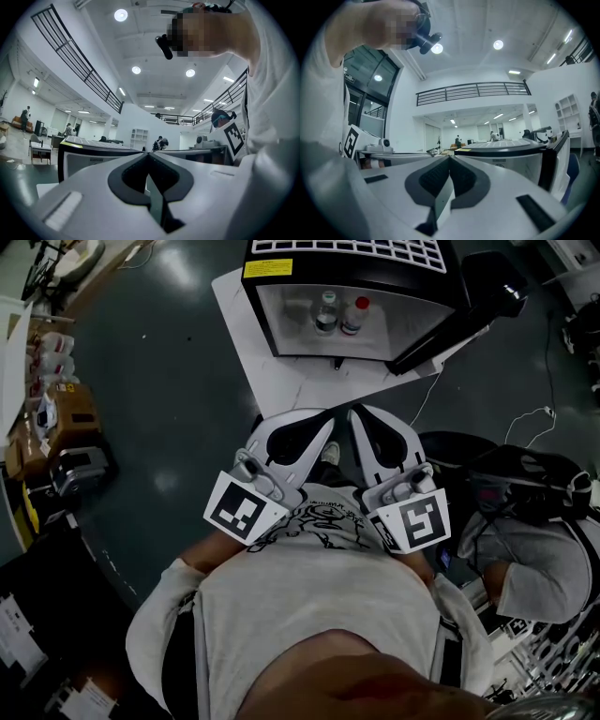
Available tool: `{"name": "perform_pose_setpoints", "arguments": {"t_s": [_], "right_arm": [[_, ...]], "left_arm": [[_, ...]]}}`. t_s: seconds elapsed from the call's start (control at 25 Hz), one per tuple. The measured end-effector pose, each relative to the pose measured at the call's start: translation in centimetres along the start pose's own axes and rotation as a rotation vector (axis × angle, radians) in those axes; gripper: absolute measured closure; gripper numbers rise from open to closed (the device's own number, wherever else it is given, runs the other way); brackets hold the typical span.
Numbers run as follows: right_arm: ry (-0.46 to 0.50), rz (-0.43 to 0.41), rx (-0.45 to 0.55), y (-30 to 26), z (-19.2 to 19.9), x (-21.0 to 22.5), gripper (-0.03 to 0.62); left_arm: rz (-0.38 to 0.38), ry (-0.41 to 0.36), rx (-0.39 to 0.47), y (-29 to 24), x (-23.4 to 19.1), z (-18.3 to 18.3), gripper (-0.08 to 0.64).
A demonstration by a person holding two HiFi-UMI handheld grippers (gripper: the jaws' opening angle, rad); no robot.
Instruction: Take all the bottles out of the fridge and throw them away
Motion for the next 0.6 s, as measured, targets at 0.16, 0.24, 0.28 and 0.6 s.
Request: {"name": "perform_pose_setpoints", "arguments": {"t_s": [0.16,0.24,0.28,0.6], "right_arm": [[0.001,-0.015,0.006,0.0,-0.1,1.3,0.583],[0.002,-0.024,0.008,0.0,-0.1,2.0,0.581],[0.001,-0.029,0.009,0.0,-0.2,2.3,0.583],[0.001,-0.065,0.013,0.2,-0.4,5.3,0.581]], "left_arm": [[-0.015,-0.004,0.000,-1.3,0.0,0.1,0.551],[-0.023,-0.004,0.003,-2.0,0.1,0.1,0.551],[-0.027,-0.003,0.004,-2.3,0.1,0.1,0.551],[-0.060,-0.013,0.011,-5.3,0.4,0.0,0.551]]}}
Point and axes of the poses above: the fingertips, and each gripper's own axes: y backward along the fingers, x to its right, z out of its underside, the point moved 3 cm from there along y, backward along the fingers, and after that the axes turned 1 degree about -z, right-handed, at the moved point
